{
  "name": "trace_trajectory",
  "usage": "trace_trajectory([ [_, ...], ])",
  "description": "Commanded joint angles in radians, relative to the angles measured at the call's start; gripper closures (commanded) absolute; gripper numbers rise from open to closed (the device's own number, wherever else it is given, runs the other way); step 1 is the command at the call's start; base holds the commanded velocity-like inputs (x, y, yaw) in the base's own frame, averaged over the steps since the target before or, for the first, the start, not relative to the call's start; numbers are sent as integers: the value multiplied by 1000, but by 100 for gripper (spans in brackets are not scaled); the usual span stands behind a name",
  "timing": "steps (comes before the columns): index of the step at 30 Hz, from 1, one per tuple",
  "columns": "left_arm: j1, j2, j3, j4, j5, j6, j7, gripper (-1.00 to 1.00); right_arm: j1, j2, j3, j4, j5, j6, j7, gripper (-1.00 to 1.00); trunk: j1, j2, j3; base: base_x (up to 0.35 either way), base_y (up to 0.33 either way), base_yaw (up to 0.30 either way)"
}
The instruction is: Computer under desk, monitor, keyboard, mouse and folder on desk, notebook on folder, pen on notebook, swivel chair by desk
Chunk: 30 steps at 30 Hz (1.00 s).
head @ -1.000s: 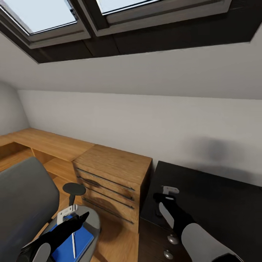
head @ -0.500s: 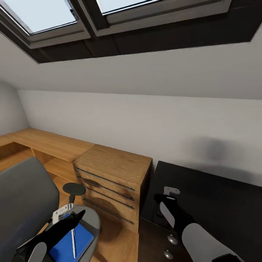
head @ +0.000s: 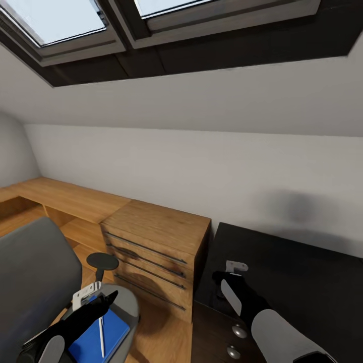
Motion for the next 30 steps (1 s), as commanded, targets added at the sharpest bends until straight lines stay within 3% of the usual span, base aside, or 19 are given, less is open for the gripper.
trace_trajectory([
  [1,-1,0,0,-1,10,4,8,-100,-1,-1,8,-2,-9,4,-9,-100,4,-8,-5,0,0,0],
  [20,-1,2,3,-1,10,3,9,-100,-1,4,8,-1,-10,8,-10,-100,77,-141,-64,0,0,0],
  [24,-1,2,10,-1,10,3,9,-100,-1,5,8,-1,-14,34,-9,-100,77,-141,-64,0,0,0],
  [30,-1,2,27,-1,11,5,8,-100,-1,5,9,-1,-84,50,-12,-100,77,-141,-64,0,0,0],
])
